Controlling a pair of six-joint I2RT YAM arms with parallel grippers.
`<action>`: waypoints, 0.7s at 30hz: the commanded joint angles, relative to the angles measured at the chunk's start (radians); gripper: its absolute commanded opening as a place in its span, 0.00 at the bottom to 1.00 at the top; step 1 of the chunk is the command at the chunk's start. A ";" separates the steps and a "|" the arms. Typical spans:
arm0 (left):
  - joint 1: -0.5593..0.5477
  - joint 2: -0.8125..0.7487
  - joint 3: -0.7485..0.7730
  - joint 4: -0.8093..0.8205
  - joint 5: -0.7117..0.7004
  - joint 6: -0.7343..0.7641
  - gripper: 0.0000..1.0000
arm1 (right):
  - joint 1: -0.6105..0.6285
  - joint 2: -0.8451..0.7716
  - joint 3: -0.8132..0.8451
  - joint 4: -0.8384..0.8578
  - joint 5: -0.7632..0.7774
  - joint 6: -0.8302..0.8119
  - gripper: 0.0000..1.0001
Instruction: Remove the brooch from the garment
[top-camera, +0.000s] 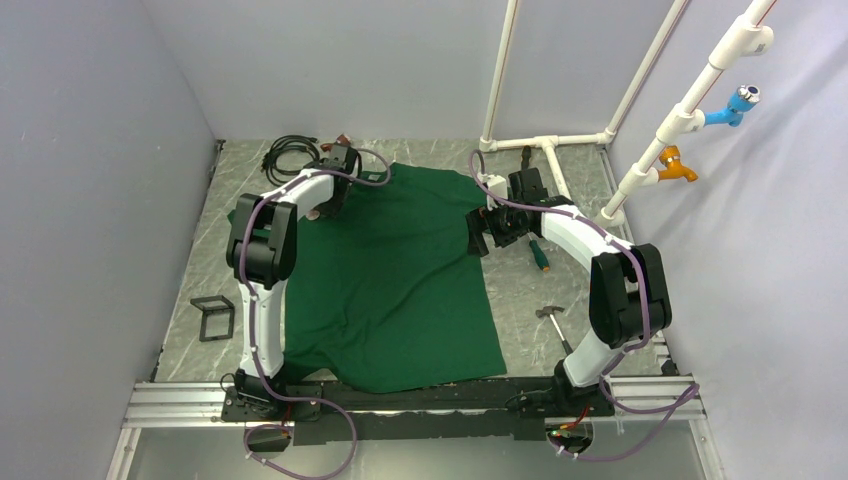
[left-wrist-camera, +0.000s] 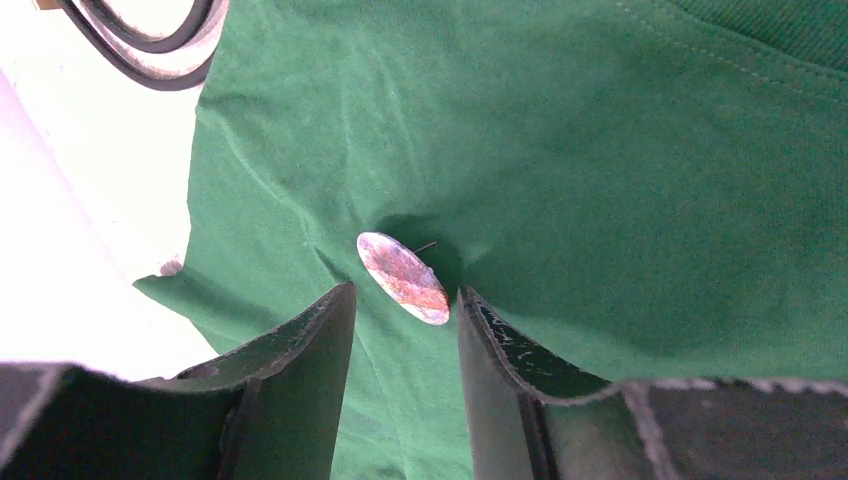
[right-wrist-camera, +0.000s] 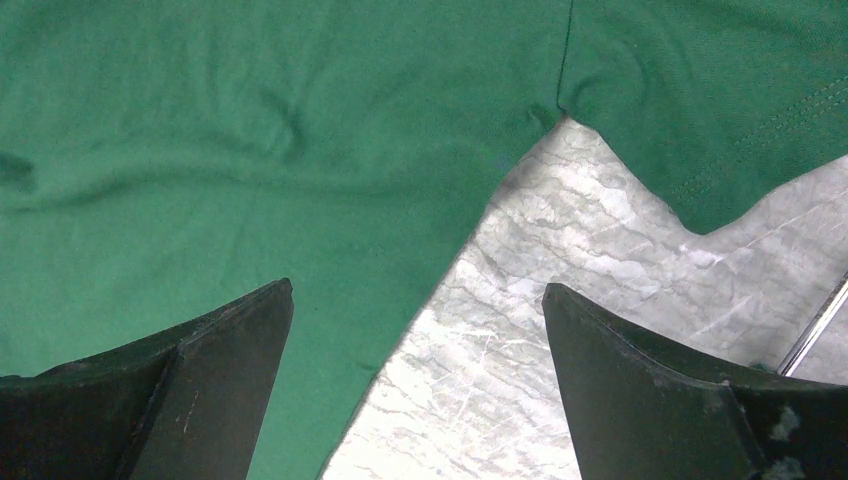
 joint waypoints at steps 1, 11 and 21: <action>0.016 0.001 0.034 0.018 -0.027 0.002 0.46 | 0.000 -0.003 0.038 0.010 -0.003 -0.016 1.00; 0.050 -0.021 0.038 0.010 -0.012 0.001 0.24 | 0.000 -0.002 0.040 0.008 -0.005 -0.016 1.00; 0.062 -0.052 0.038 0.006 -0.004 0.009 0.00 | -0.001 -0.001 0.043 0.001 -0.009 -0.019 1.00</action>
